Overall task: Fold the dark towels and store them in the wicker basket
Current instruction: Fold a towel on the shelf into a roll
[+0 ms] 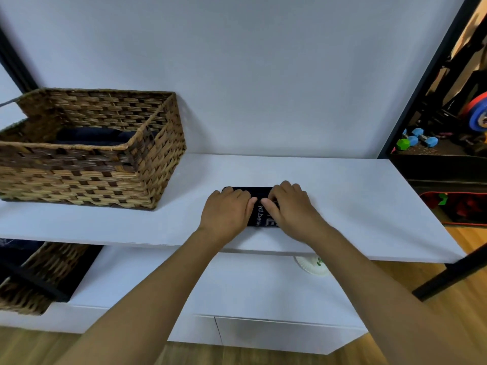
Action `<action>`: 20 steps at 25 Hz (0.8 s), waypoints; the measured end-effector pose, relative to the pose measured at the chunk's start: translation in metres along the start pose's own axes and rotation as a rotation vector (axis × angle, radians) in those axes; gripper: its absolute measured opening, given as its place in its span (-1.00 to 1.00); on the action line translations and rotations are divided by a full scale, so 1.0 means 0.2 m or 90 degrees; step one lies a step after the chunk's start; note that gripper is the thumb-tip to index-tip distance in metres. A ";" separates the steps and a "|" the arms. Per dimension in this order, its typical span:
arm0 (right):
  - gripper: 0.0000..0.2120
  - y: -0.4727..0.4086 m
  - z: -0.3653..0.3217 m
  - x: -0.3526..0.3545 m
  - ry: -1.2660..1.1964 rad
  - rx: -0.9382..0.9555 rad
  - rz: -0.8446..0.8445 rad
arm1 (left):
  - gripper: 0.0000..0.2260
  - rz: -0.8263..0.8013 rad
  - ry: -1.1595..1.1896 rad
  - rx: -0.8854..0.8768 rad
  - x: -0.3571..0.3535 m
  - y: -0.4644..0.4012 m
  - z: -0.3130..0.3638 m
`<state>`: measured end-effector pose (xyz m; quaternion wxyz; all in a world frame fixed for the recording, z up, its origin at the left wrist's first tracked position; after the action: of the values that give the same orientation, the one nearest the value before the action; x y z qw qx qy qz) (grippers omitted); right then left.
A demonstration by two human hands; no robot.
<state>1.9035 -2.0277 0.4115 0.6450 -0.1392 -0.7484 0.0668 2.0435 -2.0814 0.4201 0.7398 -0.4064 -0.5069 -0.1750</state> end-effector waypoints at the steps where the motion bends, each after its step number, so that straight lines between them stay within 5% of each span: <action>1: -0.52 0.03 -0.02 0.00 0.113 0.004 0.078 | -0.59 -0.056 0.003 0.033 -0.01 -0.05 -0.01; 3: -0.56 0.07 -0.05 0.00 0.190 -0.010 0.154 | -0.57 -0.167 0.038 0.109 -0.06 -0.14 -0.05; 6: -0.51 0.03 -0.01 0.01 0.120 -0.068 0.128 | -0.59 -0.267 0.122 0.167 -0.11 -0.22 -0.11; 11: -0.48 -0.17 0.12 -0.04 -0.063 -0.198 -0.093 | -0.74 0.057 0.025 -0.032 -0.04 -0.11 -0.02; 14: -0.49 -0.23 0.16 -0.07 -0.126 -0.231 -0.178 | -0.71 0.062 -0.002 -0.048 -0.07 -0.06 -0.02; 16: -0.55 -0.22 0.12 -0.07 -0.051 -0.208 -0.120 | -0.65 0.013 0.004 0.005 -0.04 -0.13 -0.04; 20: -0.61 -0.11 -0.04 -0.02 0.195 -0.048 0.166 | -0.64 -0.218 0.049 0.105 -0.15 -0.34 -0.13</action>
<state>1.9097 -2.0500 0.4151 0.7317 -0.2674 -0.6191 0.0994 2.0016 -2.1469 0.4181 0.7491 -0.2451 -0.5524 -0.2713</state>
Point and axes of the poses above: each hand's wrist, its own y-axis away from the middle knuckle, its own x-axis out of the back of the hand, z = x × y, the point moved 7 cm from there along -y, towards the middle knuckle, and after that the axes turned 11 degrees about y, right-handed, at the moved point
